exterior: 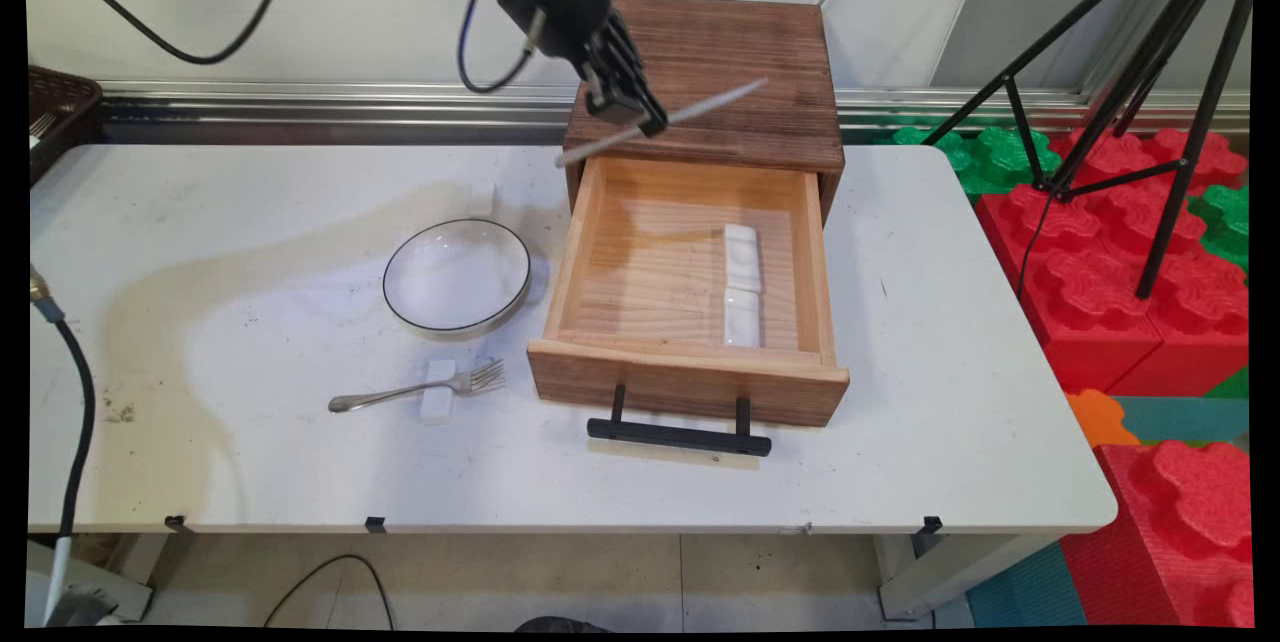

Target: Place the picked object into the drawer

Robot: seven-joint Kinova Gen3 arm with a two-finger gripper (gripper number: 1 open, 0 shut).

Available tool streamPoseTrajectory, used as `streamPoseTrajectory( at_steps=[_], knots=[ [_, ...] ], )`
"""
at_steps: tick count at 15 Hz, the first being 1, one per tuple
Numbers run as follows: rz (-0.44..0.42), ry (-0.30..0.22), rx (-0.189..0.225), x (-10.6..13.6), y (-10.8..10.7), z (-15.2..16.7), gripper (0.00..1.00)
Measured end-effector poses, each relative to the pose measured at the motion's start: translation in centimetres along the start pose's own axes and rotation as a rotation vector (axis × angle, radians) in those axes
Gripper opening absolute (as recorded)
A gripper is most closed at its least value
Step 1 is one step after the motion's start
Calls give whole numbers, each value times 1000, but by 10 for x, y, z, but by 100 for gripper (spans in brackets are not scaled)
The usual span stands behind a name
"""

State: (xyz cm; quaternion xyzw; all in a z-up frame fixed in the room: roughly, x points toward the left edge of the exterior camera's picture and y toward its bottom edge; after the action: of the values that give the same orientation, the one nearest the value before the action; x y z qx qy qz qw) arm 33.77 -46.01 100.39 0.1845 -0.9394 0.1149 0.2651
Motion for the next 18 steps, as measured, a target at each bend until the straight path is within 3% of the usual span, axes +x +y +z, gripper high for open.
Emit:
streamPoseTrajectory(
  at_steps=[7, 18],
  knots=[
    [0, -2, -34, -1, 9, 48, 0],
    [5, -4, -49, -22, 0, 116, 0]
  ],
)
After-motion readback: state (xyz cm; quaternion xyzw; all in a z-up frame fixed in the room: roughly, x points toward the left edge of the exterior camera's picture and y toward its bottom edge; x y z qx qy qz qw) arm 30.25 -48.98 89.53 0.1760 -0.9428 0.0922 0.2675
